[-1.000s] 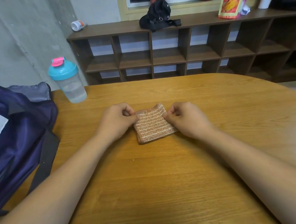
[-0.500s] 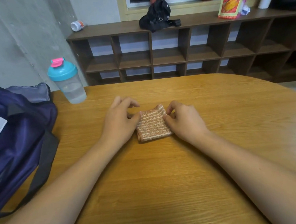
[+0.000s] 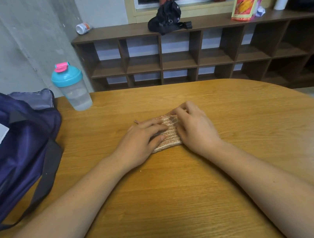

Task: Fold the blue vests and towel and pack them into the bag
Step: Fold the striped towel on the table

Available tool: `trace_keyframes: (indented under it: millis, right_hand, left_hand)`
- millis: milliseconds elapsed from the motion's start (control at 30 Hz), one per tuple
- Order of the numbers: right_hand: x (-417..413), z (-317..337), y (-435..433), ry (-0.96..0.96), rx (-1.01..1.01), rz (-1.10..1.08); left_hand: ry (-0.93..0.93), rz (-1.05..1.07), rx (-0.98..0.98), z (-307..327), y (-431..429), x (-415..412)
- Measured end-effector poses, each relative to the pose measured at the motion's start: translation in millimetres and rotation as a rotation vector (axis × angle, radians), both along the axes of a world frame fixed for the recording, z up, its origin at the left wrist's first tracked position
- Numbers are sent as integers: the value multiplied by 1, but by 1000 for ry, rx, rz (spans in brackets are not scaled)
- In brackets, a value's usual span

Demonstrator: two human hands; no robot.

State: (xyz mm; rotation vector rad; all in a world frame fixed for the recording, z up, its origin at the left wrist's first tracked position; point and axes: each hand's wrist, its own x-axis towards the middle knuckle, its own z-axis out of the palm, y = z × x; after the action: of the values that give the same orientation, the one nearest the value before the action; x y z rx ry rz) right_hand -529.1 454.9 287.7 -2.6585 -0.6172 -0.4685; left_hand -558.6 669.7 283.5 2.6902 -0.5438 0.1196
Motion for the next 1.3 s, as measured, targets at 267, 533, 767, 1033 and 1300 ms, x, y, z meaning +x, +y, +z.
trace_keyframes:
  millis: [267,533,767,1033,1300]
  right_hand:
    - [-7,-14,-7,316,-257,239]
    - [-13,-13,-14,330,-314,190]
    - [-15,-10,-17,331,-243,184]
    - [-13,-7,-21,136,-63,319]
    - [-9,-2,-24,151,276,287]
  left_hand:
    - [5,-41,135,-7,3,2]
    - [-115,-45,58,9,13,-8]
    - [-52,-108,13,18,13,-14]
    - [-126,-118,132,21,12,-14]
    - [-3,66,-311,15,19,-10]
